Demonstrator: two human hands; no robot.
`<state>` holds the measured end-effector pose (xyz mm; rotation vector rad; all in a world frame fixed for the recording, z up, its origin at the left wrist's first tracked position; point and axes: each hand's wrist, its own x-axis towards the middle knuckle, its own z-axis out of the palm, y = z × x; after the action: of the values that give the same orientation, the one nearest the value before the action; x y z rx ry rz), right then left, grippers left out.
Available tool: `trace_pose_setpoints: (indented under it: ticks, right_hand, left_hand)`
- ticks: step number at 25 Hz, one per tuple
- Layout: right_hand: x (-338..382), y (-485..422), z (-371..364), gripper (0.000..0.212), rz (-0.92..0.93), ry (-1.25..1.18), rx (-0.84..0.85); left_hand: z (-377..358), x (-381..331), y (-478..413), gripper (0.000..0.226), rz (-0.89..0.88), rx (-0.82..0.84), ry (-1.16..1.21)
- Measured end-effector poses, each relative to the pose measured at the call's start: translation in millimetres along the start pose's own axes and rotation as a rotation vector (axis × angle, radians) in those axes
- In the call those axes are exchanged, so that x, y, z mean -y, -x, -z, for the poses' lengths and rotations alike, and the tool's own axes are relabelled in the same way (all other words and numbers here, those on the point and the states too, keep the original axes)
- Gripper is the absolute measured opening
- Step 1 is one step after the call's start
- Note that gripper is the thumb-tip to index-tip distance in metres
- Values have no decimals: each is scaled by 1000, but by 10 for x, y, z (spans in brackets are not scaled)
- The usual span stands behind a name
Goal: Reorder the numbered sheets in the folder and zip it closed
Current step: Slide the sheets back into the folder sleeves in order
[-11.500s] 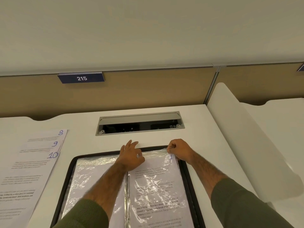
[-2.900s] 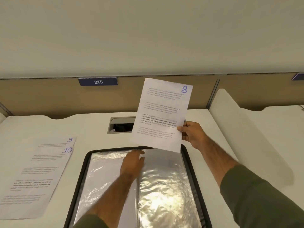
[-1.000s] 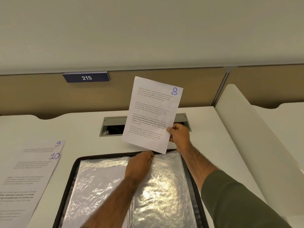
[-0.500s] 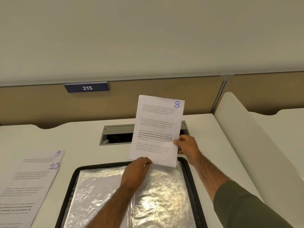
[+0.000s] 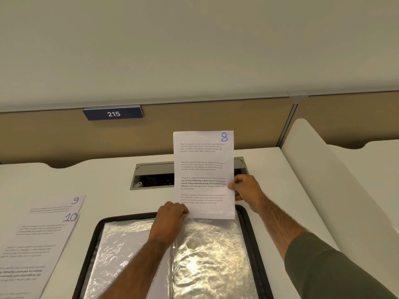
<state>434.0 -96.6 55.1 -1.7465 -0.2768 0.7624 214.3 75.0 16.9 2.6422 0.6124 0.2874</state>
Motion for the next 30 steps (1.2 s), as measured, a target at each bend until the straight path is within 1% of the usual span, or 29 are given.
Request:
trace_pose_setpoints:
  ticks: [2,7,9,10,11,12,14,15,16,18,21,23,25,27,29,30]
  right_hand:
    - [22,1,-5,4,13,42,19]
    - [1,-16,29,16,24,101,12]
    - [-32,-4,30,18,6,131,38]
    - [-48,-1,21,18,-5,147,56]
    - [-66,-4,9,16,-16,156,75]
    - [-85,-7,0,12,-26,159,92]
    - [-119,-6,-23,6,-47,163,116]
    - [-141,-7,-30,9,-64,172,128]
    - [-168,-4,-27,11,-89,180,139]
    - [-214,14,-7,13,-143,193,173]
    - [-250,25,-29,13,-198,143,199]
    - [-243,-24,-86,22,-180,75,131]
    - [-225,-108,-159,25,-144,34,4]
    - [-196,-178,-208,19,-131,74,-79]
    - [-183,-194,-234,6,-137,185,-45]
    - [-177,-192,-233,5,-146,264,4]
  left_hand:
    - [-40,41,-21,13,-3,-11,7]
    - [-123,115,-58,12,-6,31,73]
    - [-149,110,-58,15,-2,-22,109]
    - [-160,112,-60,21,36,-68,146]
    - [-163,114,-74,27,121,-123,219]
    - [-129,107,-109,31,261,-179,346]
    - [-1,72,-249,39,606,-262,689]
    - [64,56,-330,41,726,-251,829]
    - [110,48,-410,43,782,-213,893]
    - [144,65,-544,37,768,-159,871]
    - [86,142,-644,15,719,-119,751]
    - [19,195,-653,10,678,-49,651]
    - [-30,252,-645,10,648,28,583]
    - [-46,291,-621,9,630,90,552]
    - [-42,305,-592,9,627,92,580]
    - [-32,292,-584,13,626,69,617]
